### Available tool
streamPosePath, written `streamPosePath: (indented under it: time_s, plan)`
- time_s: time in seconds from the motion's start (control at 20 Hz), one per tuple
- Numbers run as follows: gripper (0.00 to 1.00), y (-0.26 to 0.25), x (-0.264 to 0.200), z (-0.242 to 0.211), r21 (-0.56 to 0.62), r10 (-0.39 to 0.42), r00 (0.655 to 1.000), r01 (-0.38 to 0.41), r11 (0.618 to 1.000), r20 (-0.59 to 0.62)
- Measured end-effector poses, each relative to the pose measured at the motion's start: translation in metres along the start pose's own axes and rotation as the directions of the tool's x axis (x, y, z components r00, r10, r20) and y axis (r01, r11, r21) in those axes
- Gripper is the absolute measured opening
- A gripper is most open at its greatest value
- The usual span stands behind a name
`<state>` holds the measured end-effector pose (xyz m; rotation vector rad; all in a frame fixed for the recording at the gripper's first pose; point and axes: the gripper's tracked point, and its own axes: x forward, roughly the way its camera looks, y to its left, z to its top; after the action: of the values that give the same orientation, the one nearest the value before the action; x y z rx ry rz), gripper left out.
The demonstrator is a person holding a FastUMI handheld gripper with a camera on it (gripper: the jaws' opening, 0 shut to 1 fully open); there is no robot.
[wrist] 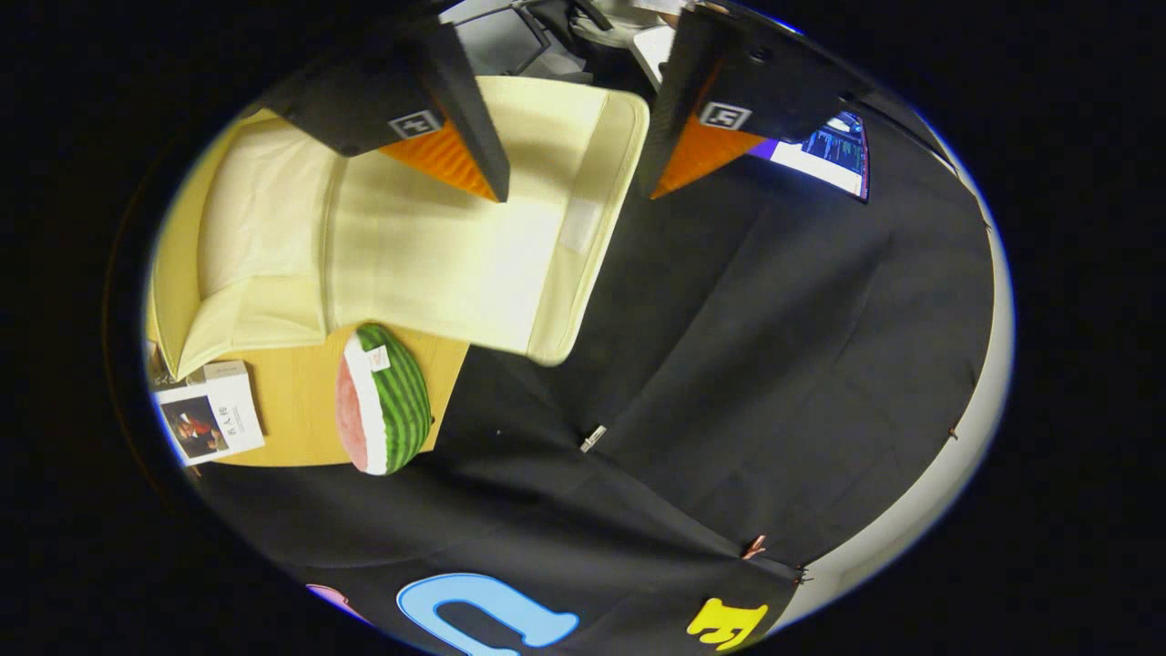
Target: Open the storage box then place both shoes into the box .Put the left shoe in first, then the right shoe, with the right side of both shoes facing outward in a uniform manner.
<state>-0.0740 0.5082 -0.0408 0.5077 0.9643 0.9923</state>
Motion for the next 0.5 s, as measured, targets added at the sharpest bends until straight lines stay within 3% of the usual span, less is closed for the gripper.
streamPosePath:
  time_s: [0.15,0.25,0.5]
  plan:
    - [0.98,-0.018,-0.033,0.024,-0.072,-0.047,0.993,0.055,0.996,0.104]
    - [0.98,-0.038,-0.063,0.041,-0.121,-0.091,0.978,0.115,0.986,0.185]
    - [0.98,-0.114,-0.158,0.067,-0.198,-0.264,0.898,0.347,0.917,0.352]
